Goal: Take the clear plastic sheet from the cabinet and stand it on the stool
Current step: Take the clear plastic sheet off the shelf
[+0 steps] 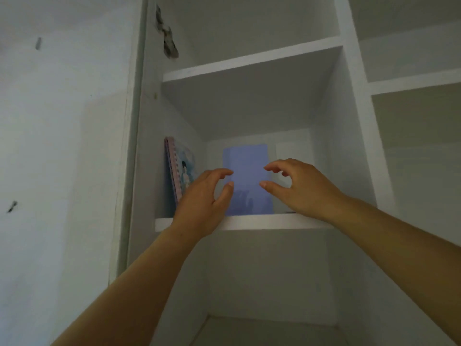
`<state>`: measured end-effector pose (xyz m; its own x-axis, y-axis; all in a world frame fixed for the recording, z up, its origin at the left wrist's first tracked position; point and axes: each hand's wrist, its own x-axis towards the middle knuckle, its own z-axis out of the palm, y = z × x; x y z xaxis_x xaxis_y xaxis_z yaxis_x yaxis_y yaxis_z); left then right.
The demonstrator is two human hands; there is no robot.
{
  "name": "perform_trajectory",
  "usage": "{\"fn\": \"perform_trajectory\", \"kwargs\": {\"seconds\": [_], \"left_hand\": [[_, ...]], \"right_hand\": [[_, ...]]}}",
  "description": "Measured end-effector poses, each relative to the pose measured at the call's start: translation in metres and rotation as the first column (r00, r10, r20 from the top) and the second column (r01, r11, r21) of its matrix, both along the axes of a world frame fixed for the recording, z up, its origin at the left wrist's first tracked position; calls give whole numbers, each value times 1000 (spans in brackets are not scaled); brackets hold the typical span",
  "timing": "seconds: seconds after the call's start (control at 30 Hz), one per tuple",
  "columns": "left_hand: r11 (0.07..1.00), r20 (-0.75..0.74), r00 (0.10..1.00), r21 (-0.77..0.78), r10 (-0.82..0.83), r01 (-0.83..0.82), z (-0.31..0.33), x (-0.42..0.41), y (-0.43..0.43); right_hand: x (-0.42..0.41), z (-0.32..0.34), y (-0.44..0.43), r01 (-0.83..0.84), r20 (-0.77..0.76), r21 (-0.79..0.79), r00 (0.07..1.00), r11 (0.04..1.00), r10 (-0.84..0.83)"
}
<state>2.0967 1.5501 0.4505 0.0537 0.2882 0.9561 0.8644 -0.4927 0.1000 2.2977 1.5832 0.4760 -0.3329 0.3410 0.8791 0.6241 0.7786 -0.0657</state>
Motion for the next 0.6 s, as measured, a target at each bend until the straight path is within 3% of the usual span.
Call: {"fn": "perform_trajectory", "kwargs": {"seconds": [0.27, 0.47, 0.6], "left_hand": [[994, 89, 991, -40, -95, 99, 60, 17, 56], [989, 19, 994, -107, -104, 105, 62, 8, 81], [986, 46, 991, -109, -122, 127, 62, 0, 85]], "right_hand": [[2, 60, 40, 92, -76, 22, 993, 996, -90], [-4, 83, 67, 177, -104, 113, 981, 978, -165], [3, 87, 83, 265, -51, 75, 964, 961, -262]]}}
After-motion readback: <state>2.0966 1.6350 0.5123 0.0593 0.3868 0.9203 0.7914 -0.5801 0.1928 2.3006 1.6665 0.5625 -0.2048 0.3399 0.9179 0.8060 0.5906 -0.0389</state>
